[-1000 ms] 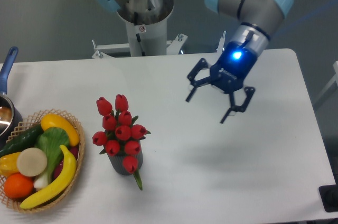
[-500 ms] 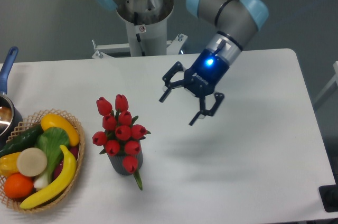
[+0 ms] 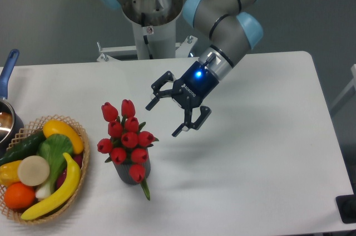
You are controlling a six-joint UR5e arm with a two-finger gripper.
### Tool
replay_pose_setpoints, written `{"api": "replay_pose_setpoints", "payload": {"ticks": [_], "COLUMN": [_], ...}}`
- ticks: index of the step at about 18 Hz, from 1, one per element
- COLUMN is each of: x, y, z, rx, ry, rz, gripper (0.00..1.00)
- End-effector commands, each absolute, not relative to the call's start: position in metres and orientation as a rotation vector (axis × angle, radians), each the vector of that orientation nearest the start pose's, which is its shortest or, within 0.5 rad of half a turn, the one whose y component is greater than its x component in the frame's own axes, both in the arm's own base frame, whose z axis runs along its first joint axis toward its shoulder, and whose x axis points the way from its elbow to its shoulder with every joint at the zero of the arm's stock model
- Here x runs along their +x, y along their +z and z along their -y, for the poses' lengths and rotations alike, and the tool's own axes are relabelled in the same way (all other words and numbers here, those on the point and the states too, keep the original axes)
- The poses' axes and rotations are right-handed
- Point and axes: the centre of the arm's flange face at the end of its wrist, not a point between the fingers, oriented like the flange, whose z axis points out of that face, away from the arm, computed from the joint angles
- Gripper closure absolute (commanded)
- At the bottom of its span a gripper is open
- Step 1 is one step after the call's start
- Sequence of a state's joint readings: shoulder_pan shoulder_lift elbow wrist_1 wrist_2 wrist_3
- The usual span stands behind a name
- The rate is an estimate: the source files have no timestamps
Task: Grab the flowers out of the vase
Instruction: 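Swing the open gripper toward the red tulips in the grey vase, then position the open gripper around the tulip stems above the vase rim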
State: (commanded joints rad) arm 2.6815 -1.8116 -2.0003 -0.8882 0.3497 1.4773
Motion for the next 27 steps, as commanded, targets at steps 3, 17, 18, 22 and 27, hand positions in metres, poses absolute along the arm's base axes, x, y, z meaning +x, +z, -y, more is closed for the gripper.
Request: {"api": "replay_pose_setpoints", "payload": {"ticks": [3, 17, 18, 22, 27], "x": [-0.351, -0.343, -0.343, -0.34, -0.337], "y": [0.295, 0.281, 0.279, 0.277, 0.279], "z": [-0.438, -0.478, -0.479, -0.485, -0.492], "rx": [-1.896, -1.881, -1.882, -1.881, -1.877], "ry": [-0.381, -0.442, -0.447, -0.456, -0.459], "rz": [-0.371, -0.43, -0.431, -0.441, -0.458], "gripper": [0.0, 0.0, 0.0, 0.0, 0.0]}}
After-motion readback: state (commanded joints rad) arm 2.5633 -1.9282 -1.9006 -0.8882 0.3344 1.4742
